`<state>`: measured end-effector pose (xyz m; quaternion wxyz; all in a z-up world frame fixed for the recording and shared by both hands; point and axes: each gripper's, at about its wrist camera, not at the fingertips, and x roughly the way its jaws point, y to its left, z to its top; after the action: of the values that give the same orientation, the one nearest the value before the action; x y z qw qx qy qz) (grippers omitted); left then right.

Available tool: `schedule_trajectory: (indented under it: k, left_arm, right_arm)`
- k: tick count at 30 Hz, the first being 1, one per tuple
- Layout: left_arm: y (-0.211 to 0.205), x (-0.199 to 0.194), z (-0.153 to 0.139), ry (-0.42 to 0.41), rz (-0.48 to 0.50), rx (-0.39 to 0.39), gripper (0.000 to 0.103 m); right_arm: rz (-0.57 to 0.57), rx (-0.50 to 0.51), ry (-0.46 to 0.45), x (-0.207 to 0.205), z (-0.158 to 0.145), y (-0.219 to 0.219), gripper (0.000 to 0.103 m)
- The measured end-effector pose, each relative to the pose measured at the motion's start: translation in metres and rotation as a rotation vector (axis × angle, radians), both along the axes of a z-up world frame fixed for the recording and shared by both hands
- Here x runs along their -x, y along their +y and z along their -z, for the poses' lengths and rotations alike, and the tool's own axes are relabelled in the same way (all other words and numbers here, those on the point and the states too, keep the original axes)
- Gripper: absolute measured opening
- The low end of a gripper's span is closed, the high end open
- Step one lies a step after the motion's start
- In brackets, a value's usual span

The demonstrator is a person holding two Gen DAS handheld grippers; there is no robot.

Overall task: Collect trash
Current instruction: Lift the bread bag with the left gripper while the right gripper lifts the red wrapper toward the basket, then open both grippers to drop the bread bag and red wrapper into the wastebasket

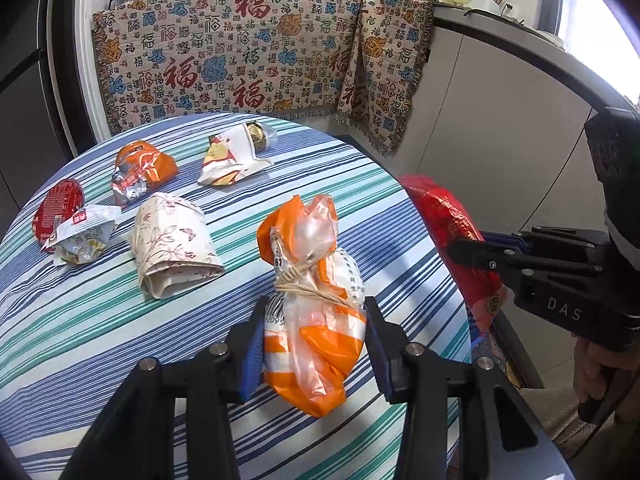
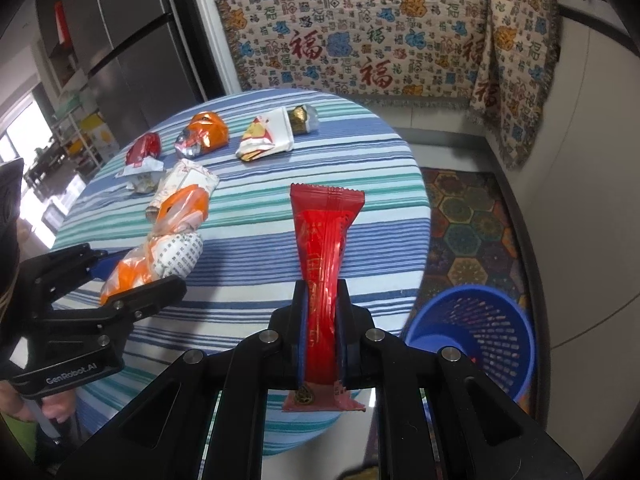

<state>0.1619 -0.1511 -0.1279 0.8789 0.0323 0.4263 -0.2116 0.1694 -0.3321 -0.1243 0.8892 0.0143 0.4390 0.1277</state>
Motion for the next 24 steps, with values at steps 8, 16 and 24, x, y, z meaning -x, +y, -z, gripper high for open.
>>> schedule_trajectory:
  k: [8,16,24]
  left_arm:
    - [-0.041,-0.001,0.0,0.013,0.064,0.001,0.045]
    - [-0.141,-0.006,0.009,0.053,0.219,0.021,0.045]
    - [-0.224,-0.026,0.046,0.105,0.319,0.025,0.045]
  right_arm:
    - [0.107,-0.023,0.004,0.004,0.002,-0.053,0.011]
    - [0.348,-0.062,0.083,-0.001,0.023,-0.171,0.011]
    - [0.457,-0.096,0.121,-0.006,0.048,-0.231,0.011]
